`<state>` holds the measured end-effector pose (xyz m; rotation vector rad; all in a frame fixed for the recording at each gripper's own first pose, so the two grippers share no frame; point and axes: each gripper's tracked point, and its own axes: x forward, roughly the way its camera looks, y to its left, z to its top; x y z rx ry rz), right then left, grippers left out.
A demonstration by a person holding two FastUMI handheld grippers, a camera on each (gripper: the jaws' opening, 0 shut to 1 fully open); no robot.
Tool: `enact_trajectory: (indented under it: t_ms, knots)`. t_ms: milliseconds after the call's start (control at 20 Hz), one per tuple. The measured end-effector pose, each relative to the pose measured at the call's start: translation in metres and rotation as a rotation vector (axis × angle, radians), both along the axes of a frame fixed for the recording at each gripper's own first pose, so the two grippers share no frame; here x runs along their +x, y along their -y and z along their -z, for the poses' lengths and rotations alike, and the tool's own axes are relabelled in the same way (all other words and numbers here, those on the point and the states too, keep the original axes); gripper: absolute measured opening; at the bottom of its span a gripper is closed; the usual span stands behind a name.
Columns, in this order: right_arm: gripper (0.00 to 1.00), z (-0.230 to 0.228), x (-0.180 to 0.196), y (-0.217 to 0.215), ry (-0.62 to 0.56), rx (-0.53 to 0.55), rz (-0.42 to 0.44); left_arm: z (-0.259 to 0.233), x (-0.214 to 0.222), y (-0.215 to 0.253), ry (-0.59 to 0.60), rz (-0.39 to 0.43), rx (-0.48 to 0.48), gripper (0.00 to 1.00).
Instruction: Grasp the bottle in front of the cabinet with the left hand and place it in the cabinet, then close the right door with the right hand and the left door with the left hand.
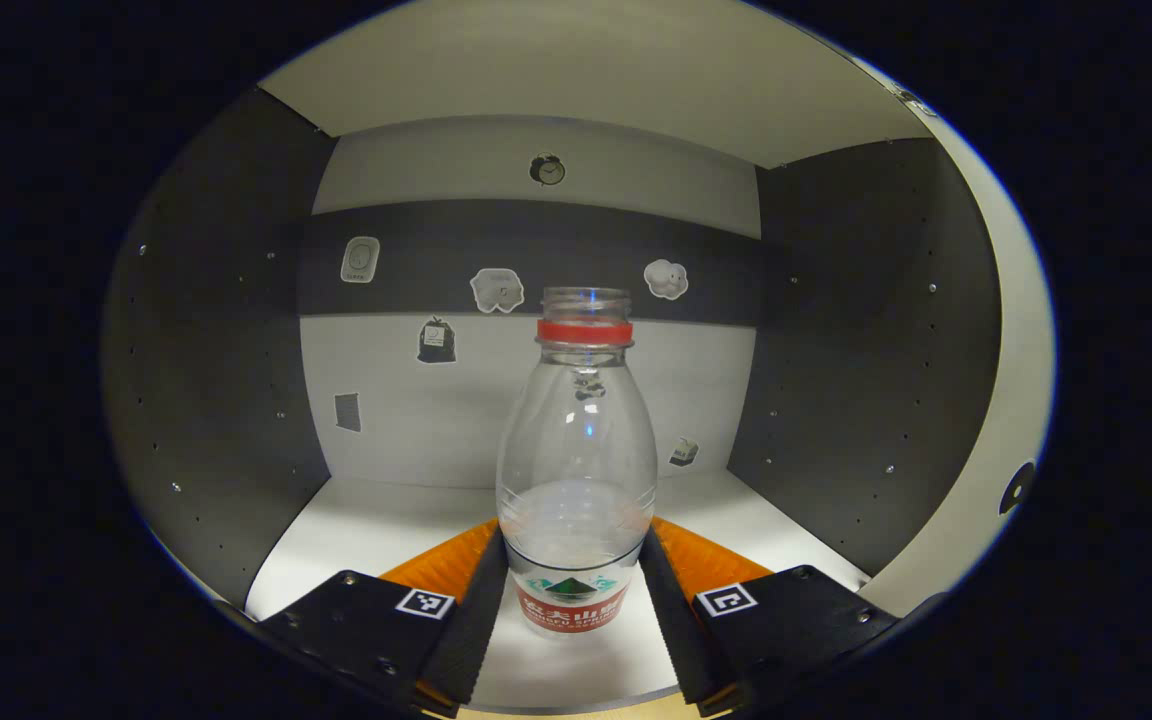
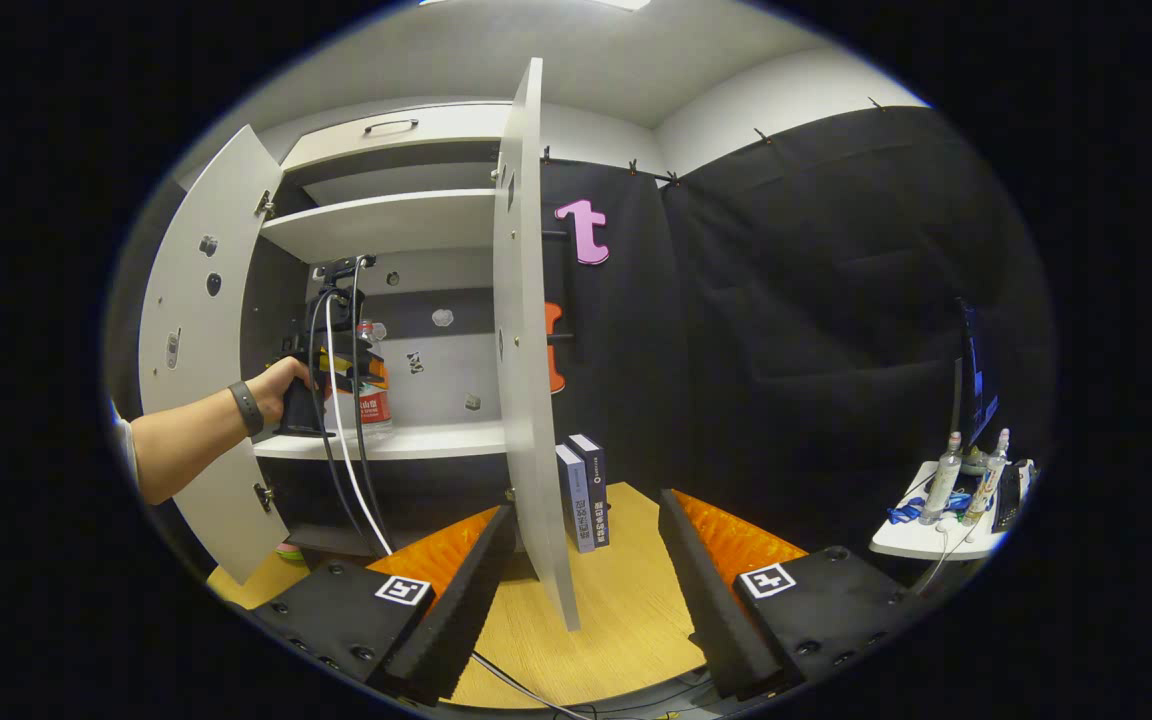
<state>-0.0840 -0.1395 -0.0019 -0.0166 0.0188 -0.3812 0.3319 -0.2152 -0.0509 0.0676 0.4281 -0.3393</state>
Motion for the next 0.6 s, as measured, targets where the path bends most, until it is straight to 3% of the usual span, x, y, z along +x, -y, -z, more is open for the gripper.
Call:
enact_trajectory:
  t_ms: [250, 350, 600]
  knots:
    - [0.97, -0.005, -0.002, 0.005, 0.006, -0.012, 0.0, 0.007, 0.0, 0.0, 0.011, -0.008, -0.002, 0.81]
    - [0.96, -0.006, -0.003, 0.003, 0.01, -0.013, -0.007, 0.0, -0.001, 0.002, 0.035, -0.014, -0.052, 0.94]
    - [0.96, -0.006, -0.005, 0.003, 0.008, 0.0, -0.018, -0.047, -0.016, -0.01, 0.175, -0.045, -0.166, 0.95]
